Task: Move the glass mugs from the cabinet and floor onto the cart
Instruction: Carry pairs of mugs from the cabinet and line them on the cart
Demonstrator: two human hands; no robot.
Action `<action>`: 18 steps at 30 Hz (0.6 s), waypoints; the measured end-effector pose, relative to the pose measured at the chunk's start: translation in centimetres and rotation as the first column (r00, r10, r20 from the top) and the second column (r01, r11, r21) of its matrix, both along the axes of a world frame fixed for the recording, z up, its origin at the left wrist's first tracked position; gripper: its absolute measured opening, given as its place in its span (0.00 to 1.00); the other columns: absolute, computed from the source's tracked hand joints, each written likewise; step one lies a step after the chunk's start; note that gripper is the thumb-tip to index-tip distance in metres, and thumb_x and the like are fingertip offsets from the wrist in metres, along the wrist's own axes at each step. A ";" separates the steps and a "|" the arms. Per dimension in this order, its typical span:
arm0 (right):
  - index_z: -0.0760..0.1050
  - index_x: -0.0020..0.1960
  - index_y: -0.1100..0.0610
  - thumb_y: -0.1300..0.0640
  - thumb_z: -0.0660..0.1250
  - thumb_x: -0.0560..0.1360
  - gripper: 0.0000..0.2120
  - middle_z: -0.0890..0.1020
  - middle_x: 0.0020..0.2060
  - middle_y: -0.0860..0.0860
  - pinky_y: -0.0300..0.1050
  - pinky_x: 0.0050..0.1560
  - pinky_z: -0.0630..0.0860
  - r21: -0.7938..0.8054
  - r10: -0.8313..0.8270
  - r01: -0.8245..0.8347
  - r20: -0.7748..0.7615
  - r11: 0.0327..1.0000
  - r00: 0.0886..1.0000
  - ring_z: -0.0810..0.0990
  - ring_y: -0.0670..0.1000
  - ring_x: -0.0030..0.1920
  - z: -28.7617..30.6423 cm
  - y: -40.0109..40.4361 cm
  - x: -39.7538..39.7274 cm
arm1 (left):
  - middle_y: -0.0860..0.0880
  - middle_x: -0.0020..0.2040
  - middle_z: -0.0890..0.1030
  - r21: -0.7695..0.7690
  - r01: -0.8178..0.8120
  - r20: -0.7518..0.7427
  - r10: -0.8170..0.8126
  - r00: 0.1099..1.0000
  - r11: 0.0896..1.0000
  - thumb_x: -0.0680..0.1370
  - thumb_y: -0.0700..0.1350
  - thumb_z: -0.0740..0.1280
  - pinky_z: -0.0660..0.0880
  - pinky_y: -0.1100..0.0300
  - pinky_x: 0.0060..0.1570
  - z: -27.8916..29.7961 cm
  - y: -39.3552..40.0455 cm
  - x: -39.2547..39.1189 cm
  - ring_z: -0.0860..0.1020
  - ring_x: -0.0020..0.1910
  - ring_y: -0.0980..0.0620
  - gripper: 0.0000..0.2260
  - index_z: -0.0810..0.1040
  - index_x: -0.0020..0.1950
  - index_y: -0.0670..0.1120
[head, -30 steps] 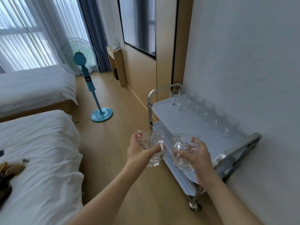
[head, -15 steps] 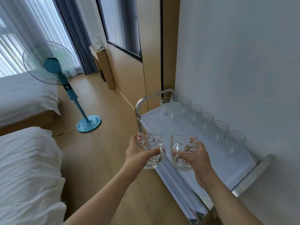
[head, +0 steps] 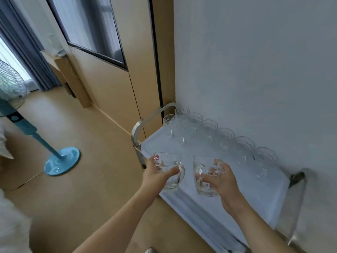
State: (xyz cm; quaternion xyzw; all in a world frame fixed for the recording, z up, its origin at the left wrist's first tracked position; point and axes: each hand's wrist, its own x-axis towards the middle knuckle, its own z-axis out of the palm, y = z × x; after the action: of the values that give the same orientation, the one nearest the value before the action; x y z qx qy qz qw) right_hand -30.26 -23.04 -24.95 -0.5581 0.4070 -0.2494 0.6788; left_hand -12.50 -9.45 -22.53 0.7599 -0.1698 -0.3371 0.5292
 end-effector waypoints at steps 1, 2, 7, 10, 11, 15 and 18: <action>0.80 0.53 0.54 0.64 0.82 0.61 0.23 0.86 0.45 0.54 0.52 0.43 0.83 0.005 -0.046 0.046 -0.005 0.999 0.999 0.86 0.53 0.45 0.2 0.1 0.7 | 0.52 0.56 0.80 0.022 0.036 0.005 -0.036 0.999 0.999 0.65 0.52 0.82 0.78 0.55 0.54 -0.1 -0.5 1.2 0.80 0.54 0.54 0.35 0.69 0.66 0.52; 0.79 0.51 0.53 0.66 0.82 0.59 0.24 0.85 0.43 0.52 0.46 0.39 0.82 0.016 -0.094 0.094 -0.007 0.995 0.996 0.86 0.51 0.43 0.1 0.2 1.4 | 0.51 0.57 0.80 0.042 0.079 0.015 -0.080 0.997 0.996 0.63 0.51 0.83 0.78 0.52 0.57 -0.3 -1.0 2.5 0.80 0.55 0.53 0.36 0.69 0.66 0.52; 0.75 0.62 0.54 0.65 0.85 0.57 0.37 0.84 0.53 0.54 0.40 0.35 0.80 0.047 -0.200 0.201 -0.026 0.978 0.979 0.85 0.52 0.50 -1.5 0.6 4.3 | 0.52 0.58 0.79 0.124 0.240 0.077 -0.251 0.965 0.963 0.53 0.51 0.83 0.78 0.47 0.60 -1.5 -3.4 7.5 0.80 0.57 0.49 0.46 0.66 0.67 0.56; 0.67 0.67 0.50 0.68 0.84 0.58 0.44 0.77 0.56 0.49 0.35 0.41 0.77 0.036 -0.297 0.299 -0.045 0.954 0.954 0.78 0.49 0.57 -2.6 1.3 5.1 | 0.53 0.59 0.76 0.164 0.332 0.135 -0.355 0.925 0.929 0.57 0.46 0.84 0.77 0.53 0.56 -2.4 -4.6 9.1 0.77 0.57 0.52 0.45 0.64 0.69 0.56; 0.66 0.67 0.49 0.69 0.83 0.58 0.45 0.76 0.56 0.48 0.36 0.45 0.76 0.027 -0.318 0.320 -0.055 0.947 0.946 0.77 0.47 0.57 -3.1 1.4 5.1 | 0.53 0.59 0.75 0.180 0.363 0.154 -0.390 0.908 0.914 0.58 0.46 0.84 0.76 0.55 0.54 -2.8 -5.1 9.5 0.76 0.57 0.52 0.45 0.64 0.69 0.55; 0.65 0.69 0.50 0.67 0.85 0.56 0.48 0.74 0.59 0.47 0.37 0.49 0.73 -0.012 -0.377 0.380 -0.161 0.925 0.912 0.75 0.44 0.57 -5.3 0.7 4.7 | 0.52 0.60 0.74 0.225 0.435 0.171 -0.475 0.863 0.872 0.59 0.48 0.84 0.75 0.55 0.55 -3.8 -7.8 9.9 0.74 0.60 0.50 0.46 0.62 0.70 0.53; 0.66 0.70 0.52 0.64 0.86 0.54 0.49 0.75 0.61 0.49 0.39 0.48 0.74 -0.014 -0.409 0.416 -0.216 0.909 0.887 0.76 0.45 0.56 -6.8 -1.0 4.5 | 0.53 0.63 0.70 0.271 0.479 0.235 -0.540 0.808 0.835 0.58 0.51 0.84 0.73 0.54 0.60 -4.8 -10.3 9.7 0.71 0.63 0.51 0.47 0.63 0.71 0.49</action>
State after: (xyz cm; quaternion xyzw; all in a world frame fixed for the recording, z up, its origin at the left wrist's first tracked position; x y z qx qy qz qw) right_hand -25.77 -24.03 -31.71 -0.4714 0.5909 -0.3193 0.5715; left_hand -2.77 -19.73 -27.32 0.7772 -0.4123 -0.3622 0.3078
